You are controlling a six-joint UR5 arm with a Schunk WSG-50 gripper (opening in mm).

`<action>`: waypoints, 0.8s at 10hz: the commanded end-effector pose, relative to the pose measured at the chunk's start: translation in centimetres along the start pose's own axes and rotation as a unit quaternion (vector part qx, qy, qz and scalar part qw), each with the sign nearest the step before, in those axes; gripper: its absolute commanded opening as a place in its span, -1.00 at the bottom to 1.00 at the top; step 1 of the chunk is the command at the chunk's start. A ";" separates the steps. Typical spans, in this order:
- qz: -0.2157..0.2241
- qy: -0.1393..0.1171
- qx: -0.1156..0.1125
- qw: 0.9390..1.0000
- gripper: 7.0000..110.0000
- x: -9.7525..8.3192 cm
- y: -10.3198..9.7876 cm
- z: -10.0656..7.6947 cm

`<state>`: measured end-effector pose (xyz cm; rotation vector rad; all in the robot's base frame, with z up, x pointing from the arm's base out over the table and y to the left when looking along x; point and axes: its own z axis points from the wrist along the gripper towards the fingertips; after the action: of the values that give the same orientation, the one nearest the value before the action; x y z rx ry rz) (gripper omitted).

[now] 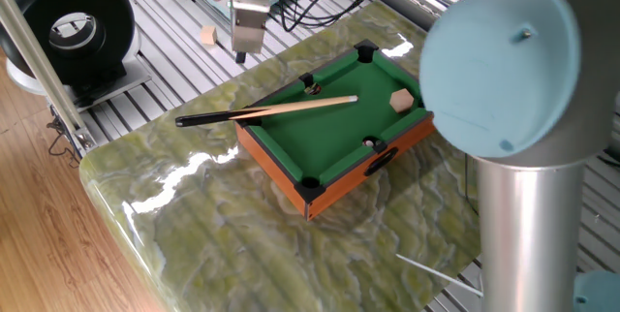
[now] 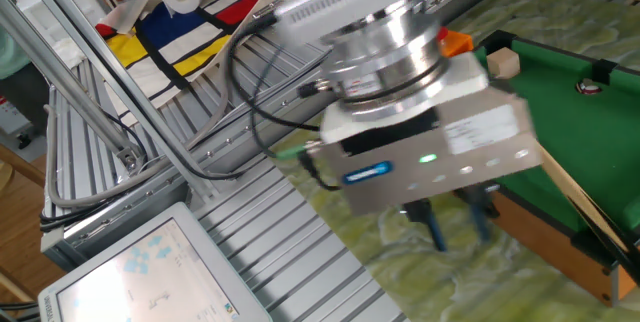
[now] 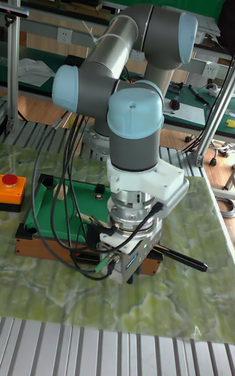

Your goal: Hit the pool ball

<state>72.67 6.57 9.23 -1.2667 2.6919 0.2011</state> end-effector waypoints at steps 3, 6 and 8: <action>0.154 0.015 0.026 0.988 -1.00 -2.1 -1.1 0.2; 0.220 0.082 0.062 0.970 -1.00 1.3 -0.2 -1.4; 0.257 0.097 0.078 0.958 -1.00 4.0 1.3 -4.1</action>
<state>71.89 5.36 10.34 -0.7329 3.0024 0.0106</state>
